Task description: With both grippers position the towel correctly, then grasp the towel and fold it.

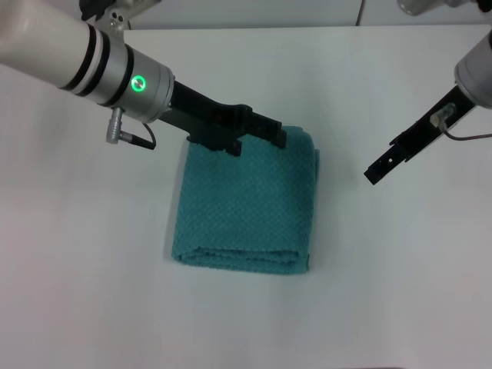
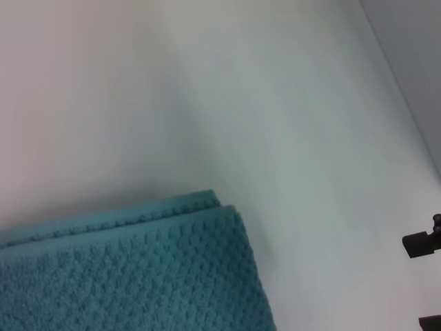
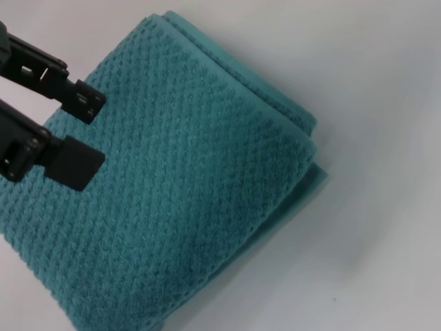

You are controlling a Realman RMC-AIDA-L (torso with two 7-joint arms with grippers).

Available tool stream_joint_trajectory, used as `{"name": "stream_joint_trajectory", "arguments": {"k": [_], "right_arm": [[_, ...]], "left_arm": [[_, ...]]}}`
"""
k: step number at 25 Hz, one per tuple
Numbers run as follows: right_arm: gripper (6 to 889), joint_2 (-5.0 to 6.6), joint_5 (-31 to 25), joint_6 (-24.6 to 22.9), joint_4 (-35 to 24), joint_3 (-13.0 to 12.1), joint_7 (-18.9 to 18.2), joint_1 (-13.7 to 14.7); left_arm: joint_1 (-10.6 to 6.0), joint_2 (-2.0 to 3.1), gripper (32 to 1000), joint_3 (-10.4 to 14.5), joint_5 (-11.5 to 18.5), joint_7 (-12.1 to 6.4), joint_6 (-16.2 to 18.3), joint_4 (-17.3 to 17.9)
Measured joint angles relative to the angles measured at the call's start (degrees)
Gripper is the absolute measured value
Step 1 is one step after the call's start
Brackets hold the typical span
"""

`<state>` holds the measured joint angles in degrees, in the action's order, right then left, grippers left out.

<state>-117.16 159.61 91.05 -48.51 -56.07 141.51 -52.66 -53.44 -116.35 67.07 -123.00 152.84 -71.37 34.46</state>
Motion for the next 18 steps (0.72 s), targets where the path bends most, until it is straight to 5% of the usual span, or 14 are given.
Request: {"name": "stream_joint_trajectory", "arguments": {"k": [18], "right_arm": [[854, 0.0, 0.0, 0.1, 0.0, 0.0, 0.1, -0.1]], "left_arm": [[0.0, -0.04, 937, -0.3, -1.5, 0.75, -0.1, 0.1]]}}
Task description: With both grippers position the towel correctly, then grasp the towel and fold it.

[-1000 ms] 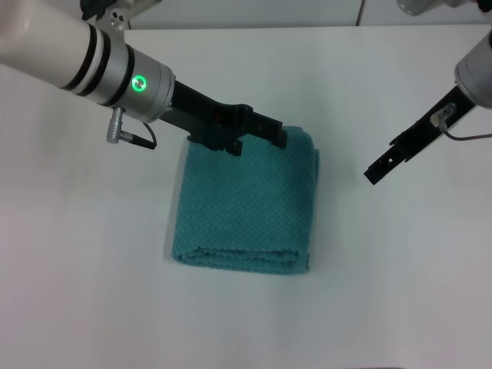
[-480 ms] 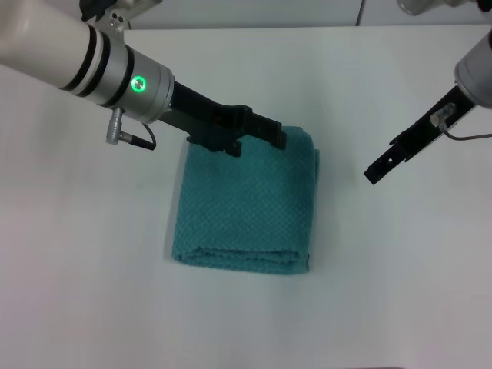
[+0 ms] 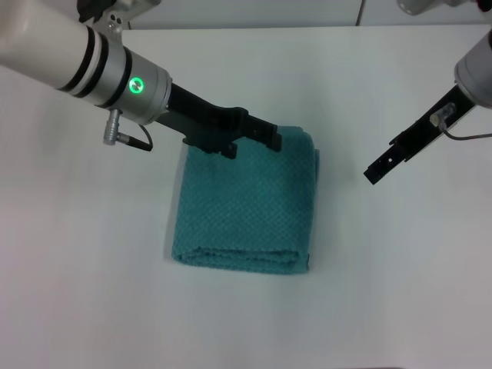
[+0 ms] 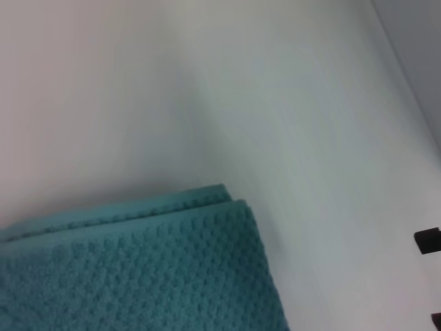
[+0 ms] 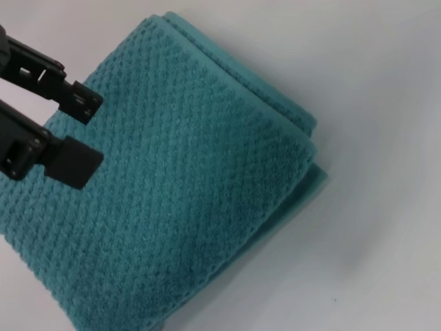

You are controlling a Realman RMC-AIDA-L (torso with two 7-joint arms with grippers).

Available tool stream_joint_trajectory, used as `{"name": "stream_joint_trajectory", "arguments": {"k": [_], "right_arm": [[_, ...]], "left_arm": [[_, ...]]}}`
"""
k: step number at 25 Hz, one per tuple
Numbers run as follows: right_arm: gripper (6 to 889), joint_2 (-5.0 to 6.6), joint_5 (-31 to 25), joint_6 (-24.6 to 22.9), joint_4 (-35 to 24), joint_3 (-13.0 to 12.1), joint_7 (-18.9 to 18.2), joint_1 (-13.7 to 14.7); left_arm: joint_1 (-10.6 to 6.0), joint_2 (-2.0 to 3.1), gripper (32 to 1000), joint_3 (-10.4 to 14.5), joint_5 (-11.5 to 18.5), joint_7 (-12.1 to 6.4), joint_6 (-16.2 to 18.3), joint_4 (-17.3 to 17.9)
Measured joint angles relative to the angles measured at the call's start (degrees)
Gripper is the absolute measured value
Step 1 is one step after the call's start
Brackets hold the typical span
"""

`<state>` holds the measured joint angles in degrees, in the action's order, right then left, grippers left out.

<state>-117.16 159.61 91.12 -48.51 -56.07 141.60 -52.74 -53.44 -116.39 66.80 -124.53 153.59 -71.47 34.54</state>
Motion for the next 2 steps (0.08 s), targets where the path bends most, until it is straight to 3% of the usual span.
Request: {"name": "stream_joint_trajectory", "arguments": {"k": [2], "right_arm": [[854, 0.0, 0.0, 0.0, 0.0, 0.0, 0.0, 0.0]], "left_arm": [[0.0, -0.06, 937, 0.0, -0.2, 0.04, 0.0, 0.1]]}}
